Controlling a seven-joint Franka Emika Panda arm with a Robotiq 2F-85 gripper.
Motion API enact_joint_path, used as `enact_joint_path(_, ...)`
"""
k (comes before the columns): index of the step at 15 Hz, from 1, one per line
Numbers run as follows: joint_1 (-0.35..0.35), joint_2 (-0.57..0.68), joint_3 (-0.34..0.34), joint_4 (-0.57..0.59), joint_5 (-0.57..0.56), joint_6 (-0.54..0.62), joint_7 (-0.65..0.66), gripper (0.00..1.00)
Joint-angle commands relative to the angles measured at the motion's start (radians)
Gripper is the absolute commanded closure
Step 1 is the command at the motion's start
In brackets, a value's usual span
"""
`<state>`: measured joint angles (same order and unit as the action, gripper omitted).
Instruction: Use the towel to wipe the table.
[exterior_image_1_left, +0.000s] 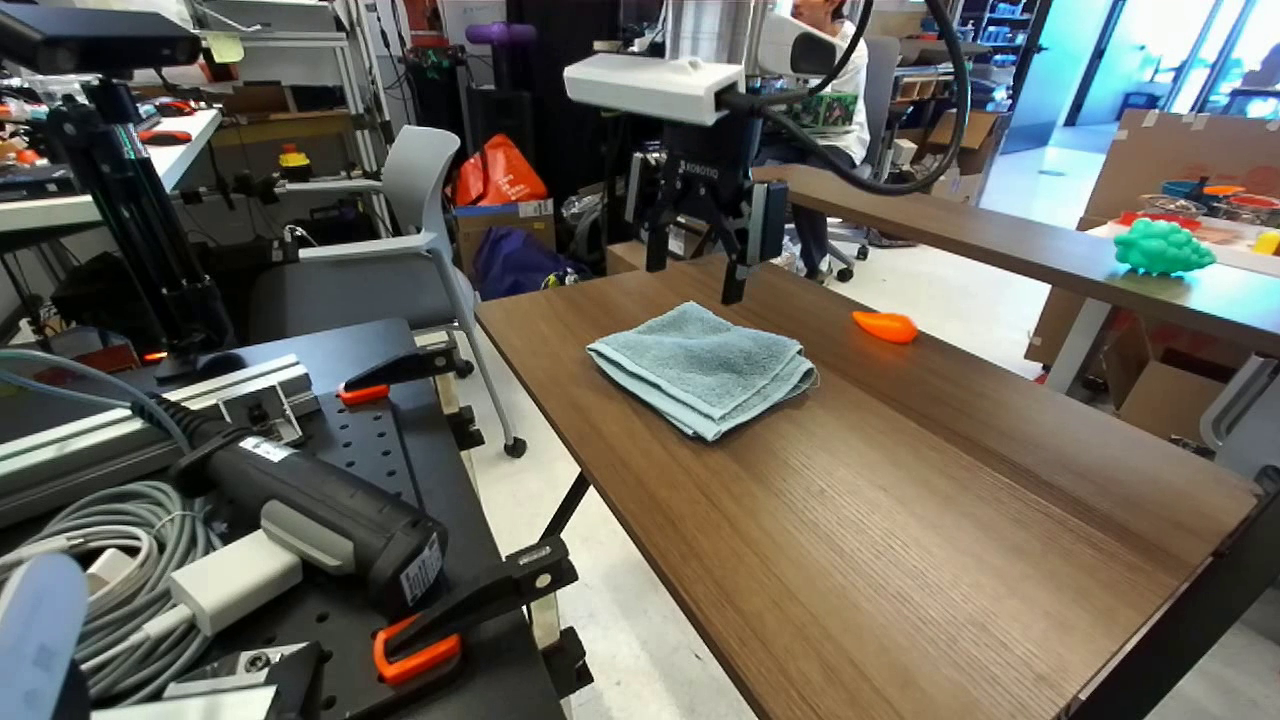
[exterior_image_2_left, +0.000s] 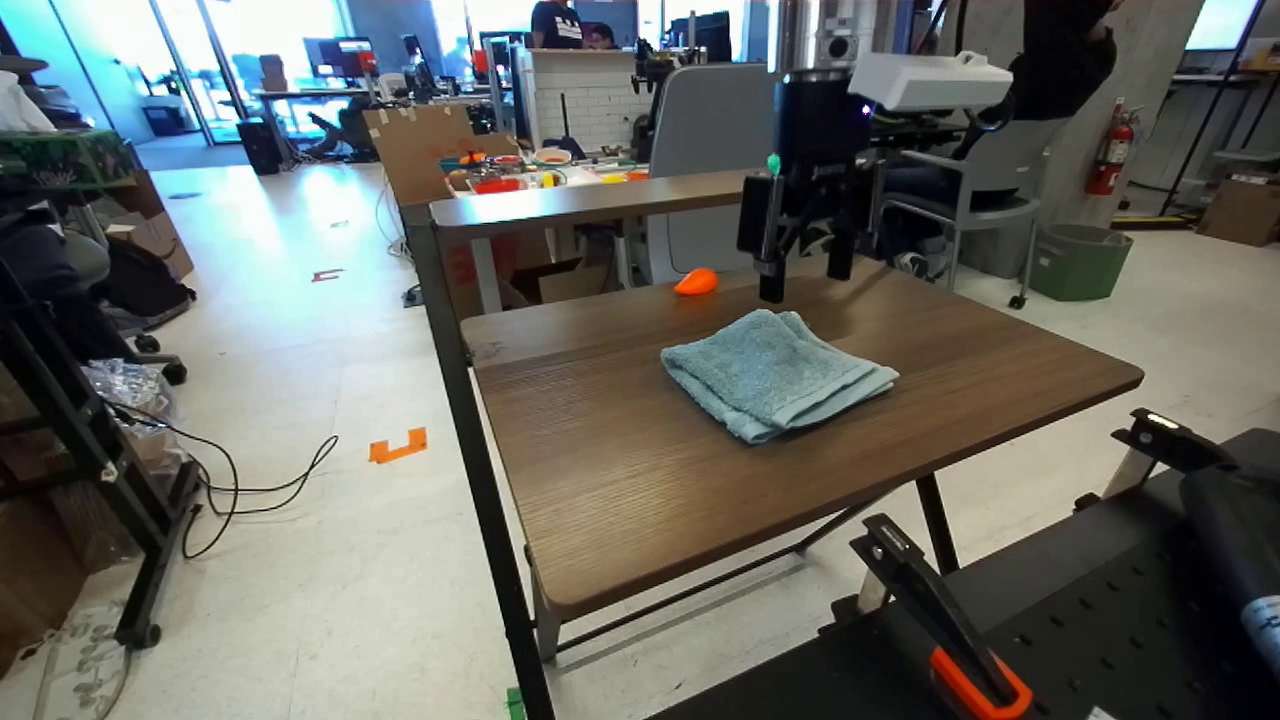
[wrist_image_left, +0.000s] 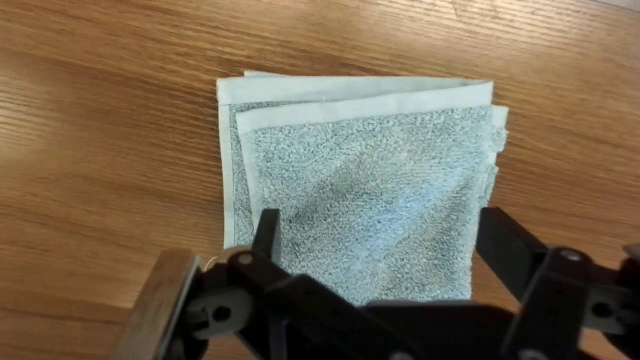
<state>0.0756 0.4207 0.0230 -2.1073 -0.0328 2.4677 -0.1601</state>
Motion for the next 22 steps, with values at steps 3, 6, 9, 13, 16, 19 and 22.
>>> enact_joint_path(3, -0.023, 0.024, 0.014, 0.009, -0.010, -0.003, 0.005, 0.00)
enact_joint_path(6, -0.023, 0.024, 0.017, 0.009, -0.010, -0.003, 0.005, 0.00)
enact_joint_path(9, 0.005, 0.076, 0.001, 0.055, -0.040, -0.028, 0.052, 0.00)
enact_joint_path(13, 0.045, 0.171, -0.017, 0.130, -0.083, -0.018, 0.136, 0.00)
enact_joint_path(16, 0.048, 0.218, -0.016, 0.169, -0.079, -0.015, 0.175, 0.00)
enact_joint_path(19, 0.025, 0.253, 0.010, 0.169, -0.043, 0.047, 0.160, 0.00)
enact_joint_path(22, -0.001, 0.274, 0.038, 0.152, -0.011, 0.078, 0.131, 0.00)
